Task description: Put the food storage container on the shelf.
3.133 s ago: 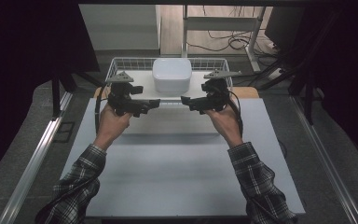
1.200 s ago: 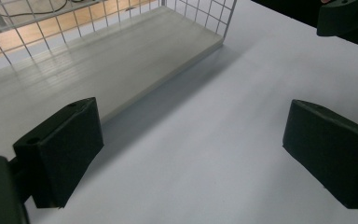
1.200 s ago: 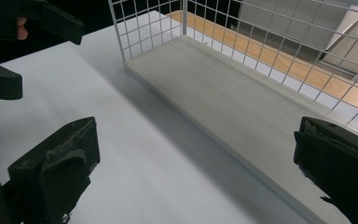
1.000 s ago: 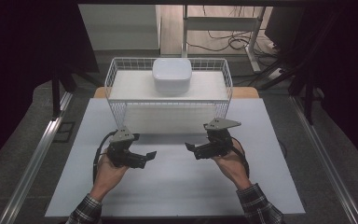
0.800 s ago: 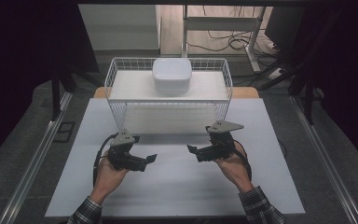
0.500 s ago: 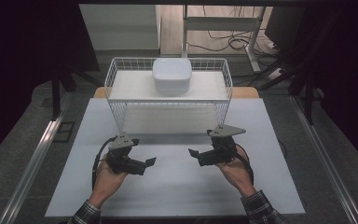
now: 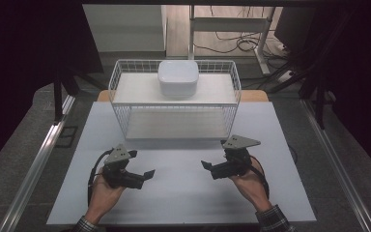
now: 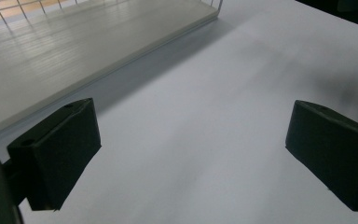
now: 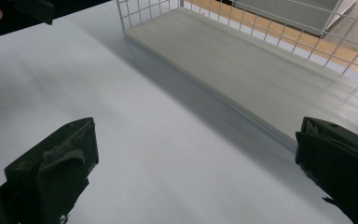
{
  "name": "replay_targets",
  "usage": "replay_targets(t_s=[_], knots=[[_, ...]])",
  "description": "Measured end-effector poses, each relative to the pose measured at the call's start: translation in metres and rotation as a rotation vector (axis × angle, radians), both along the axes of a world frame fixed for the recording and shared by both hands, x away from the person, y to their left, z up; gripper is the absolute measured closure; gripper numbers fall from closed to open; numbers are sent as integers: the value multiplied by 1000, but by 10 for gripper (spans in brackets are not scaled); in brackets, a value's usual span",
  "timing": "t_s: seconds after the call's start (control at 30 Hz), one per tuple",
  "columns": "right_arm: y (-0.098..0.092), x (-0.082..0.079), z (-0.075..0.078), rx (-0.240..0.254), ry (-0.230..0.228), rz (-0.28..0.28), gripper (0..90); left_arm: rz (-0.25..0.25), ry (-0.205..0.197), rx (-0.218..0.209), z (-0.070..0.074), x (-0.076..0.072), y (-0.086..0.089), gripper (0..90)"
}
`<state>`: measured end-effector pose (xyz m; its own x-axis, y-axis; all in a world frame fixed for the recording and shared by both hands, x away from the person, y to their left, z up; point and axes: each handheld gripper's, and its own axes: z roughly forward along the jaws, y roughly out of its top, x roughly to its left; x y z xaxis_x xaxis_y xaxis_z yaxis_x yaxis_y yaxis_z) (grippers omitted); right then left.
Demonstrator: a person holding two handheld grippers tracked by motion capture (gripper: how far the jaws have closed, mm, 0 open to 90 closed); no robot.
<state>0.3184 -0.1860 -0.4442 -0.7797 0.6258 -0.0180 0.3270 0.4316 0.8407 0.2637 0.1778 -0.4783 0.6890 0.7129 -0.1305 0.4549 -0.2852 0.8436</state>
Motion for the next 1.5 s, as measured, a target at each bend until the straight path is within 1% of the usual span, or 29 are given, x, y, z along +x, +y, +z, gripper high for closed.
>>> replay_targets(t_s=[0.07, 0.13, 0.33, 0.37, 0.57, 0.63, 0.73, 0.77, 1.0, 1.13, 1.27, 1.3, 1.4, 1.5], knots=[[-5, -4, 0, 4, 0, -8, 0, 3, 1, -1, -2, -5, 2, 28], [-6, -5, 0, 5, -3, -10, 0, 5, 1, 1, -3, -6, 3, 28], [-17, -13, -3, 32, 0, -12, 0, 15, 0, -3, -7, -15, 9, 31], [-21, -15, -5, 30, 0, -15, 0, 18, 5, 0, -10, -18, 11, 31], [-31, -19, -12, 20, 11, -35, 0, 30, 17, 12, -17, -24, 16, 31], [-37, -22, -16, 15, 19, -52, 0, 37, 24, 15, -22, -29, 19, 31], [-41, -24, -18, 16, 24, -61, 0, 41, 29, 19, -25, -32, 22, 31], [-45, -26, -20, 13, 35, -72, 0, 47, 31, 23, -27, -34, 24, 31], [-55, -35, -23, 13, 40, -96, 0, 58, 41, 29, -33, -40, 29, 30], [-63, -42, -29, 4, 45, -116, 0, 64, 64, 33, -41, -42, 32, 24], [-70, -46, -35, -6, 56, -134, 0, 69, 73, 39, -46, -44, 34, 20], [-72, -47, -37, -10, 56, -137, 0, 67, 84, 35, -48, -44, 35, 20], [-74, -49, -41, -23, 62, -148, 0, 66, 96, 32, -51, -45, 36, 19], [-77, -52, -47, -48, 65, -162, 0, 68, 108, 44, -53, -44, 36, 19]])
